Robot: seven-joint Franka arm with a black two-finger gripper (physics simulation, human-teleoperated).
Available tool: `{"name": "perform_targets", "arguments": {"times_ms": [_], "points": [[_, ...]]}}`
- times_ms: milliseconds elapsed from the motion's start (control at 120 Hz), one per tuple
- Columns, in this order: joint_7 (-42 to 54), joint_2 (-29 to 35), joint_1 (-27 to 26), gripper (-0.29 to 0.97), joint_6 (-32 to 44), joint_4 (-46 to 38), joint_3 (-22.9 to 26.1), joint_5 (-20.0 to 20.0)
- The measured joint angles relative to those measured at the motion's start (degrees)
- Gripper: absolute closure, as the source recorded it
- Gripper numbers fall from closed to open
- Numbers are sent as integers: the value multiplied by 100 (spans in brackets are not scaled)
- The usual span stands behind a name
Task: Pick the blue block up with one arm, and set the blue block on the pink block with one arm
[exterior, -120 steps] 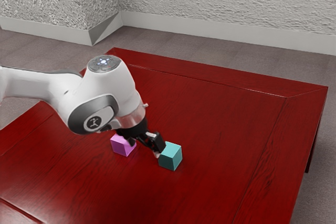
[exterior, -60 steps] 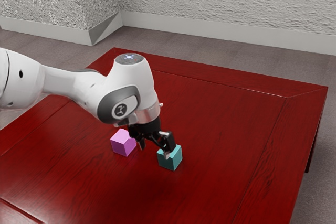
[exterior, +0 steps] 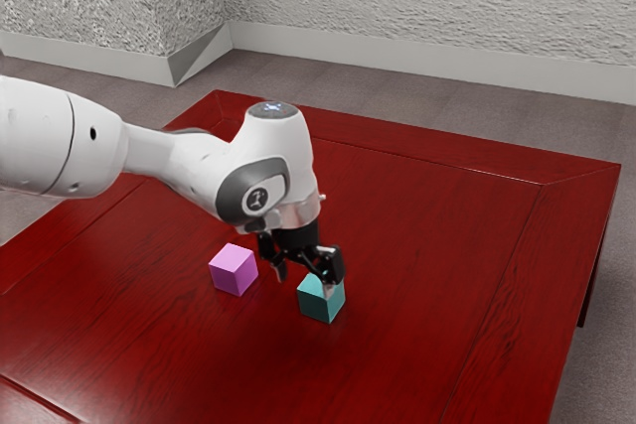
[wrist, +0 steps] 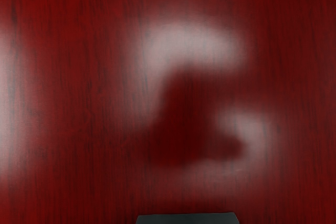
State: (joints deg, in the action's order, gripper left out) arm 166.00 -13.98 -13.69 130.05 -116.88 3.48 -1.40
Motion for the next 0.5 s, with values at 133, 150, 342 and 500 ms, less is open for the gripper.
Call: {"name": "perform_targets", "arguments": {"times_ms": [133,150,342,500], "points": [[0,-184,-2,0,-10,119,-5,-1],[0,-194,-3,0,-9,134,-6,0],[0,-364,13,0,-8,337,-79,7],[0,-441,15,0,-3,387,-76,9]]}}
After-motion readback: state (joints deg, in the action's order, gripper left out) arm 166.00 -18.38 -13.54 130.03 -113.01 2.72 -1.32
